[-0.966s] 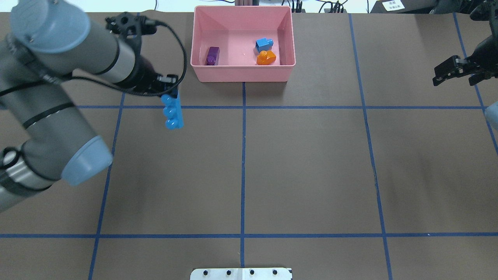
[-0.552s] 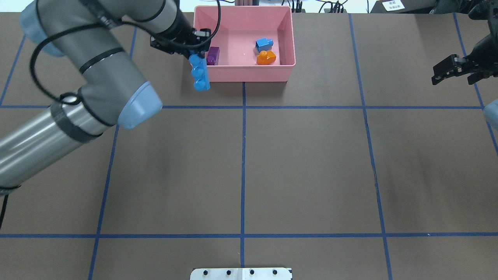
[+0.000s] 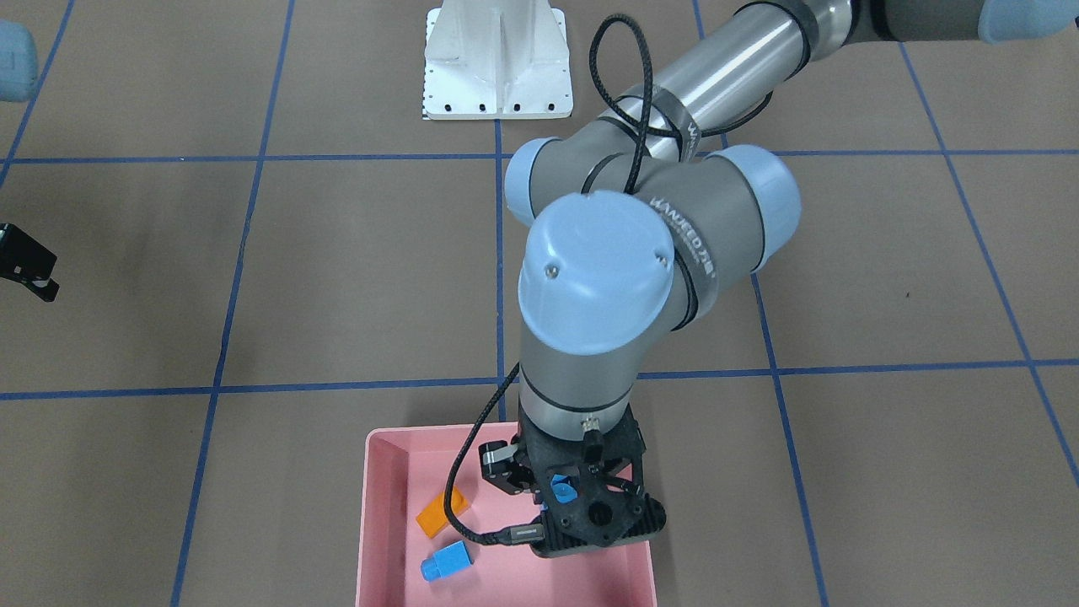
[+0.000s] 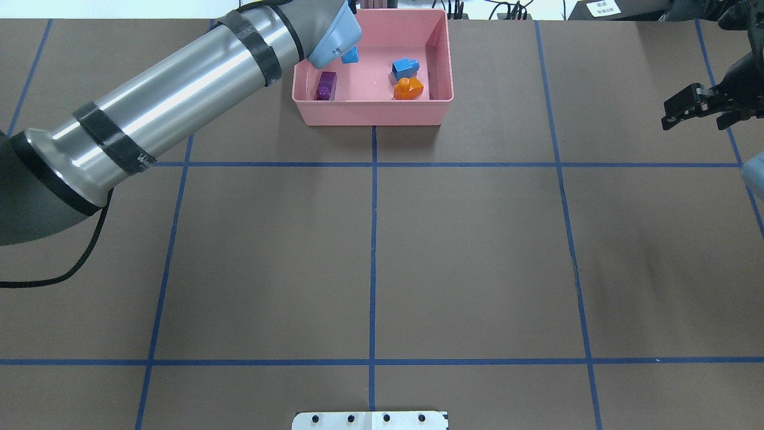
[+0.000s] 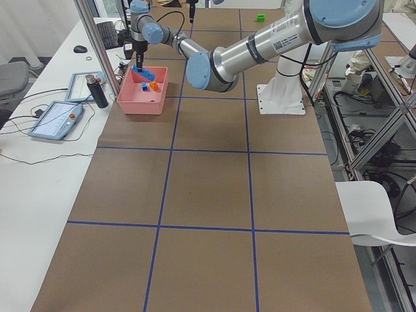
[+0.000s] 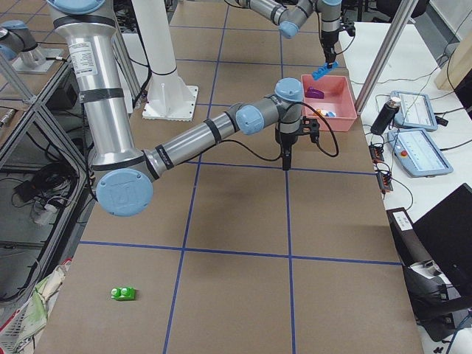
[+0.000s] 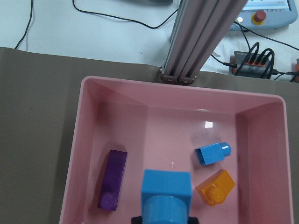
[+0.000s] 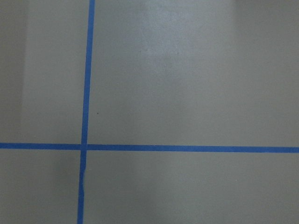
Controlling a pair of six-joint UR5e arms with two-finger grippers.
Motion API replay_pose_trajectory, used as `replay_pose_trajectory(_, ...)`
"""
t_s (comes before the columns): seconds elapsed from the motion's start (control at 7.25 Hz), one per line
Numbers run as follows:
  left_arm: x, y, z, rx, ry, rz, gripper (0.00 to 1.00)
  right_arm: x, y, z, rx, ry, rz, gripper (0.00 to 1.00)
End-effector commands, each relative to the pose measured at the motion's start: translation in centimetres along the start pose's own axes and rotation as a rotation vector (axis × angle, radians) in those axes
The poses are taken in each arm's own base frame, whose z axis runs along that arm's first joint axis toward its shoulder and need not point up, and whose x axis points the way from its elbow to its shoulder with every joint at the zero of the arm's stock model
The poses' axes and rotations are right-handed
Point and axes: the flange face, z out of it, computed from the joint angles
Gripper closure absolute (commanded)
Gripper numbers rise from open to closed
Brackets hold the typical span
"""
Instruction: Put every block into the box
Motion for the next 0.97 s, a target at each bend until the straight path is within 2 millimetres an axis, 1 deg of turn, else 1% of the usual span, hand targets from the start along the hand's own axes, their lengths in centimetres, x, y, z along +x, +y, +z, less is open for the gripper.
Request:
replay_pose_trajectory(0.0,-0.5,-0.7,3.2,-0.026,-0.024,0.078,0.32,0.0,0.0,0.0,-0.001,-0.001,-0.001,0.00)
replay_pose_trajectory(0.14,-0.1,0.0,3.6,-0.036,-0.022,0.141,0.00,0.0,0.0,0.0,-0.001,-0.001,-0.003,0.00)
replay_pose_trajectory(0.28,0.1,-0.1,3.1,-0.032,-0.013,0.165,0.00,0.0,0.0,0.0,0.000,0.000,-0.004,0.00)
replay_pose_trajectory(0.41,0.3,-0.3,1.5,-0.048,0.030,0.209,0.00,0.0,0.1,-0.1,-0.001,-0.003,-0.003,0.00)
replay_pose_trajectory(0.55,-0.5,-0.8,0.6,-0.075,0.066,0.232,0.00,0.2,0.1,-0.4,0.002,-0.003,-0.001,0.00)
replay_pose_trajectory(0.69,-2.6,-0.8,0.4,-0.084,0.097,0.247,0.00,1.3,0.5,-0.9,0.006,0.000,0.002,0.00)
replay_pose_trajectory(0.83,-5.6,-0.5,0.4,-0.099,0.129,0.274,0.00,4.3,2.1,-1.1,-0.004,0.016,-0.017,0.00)
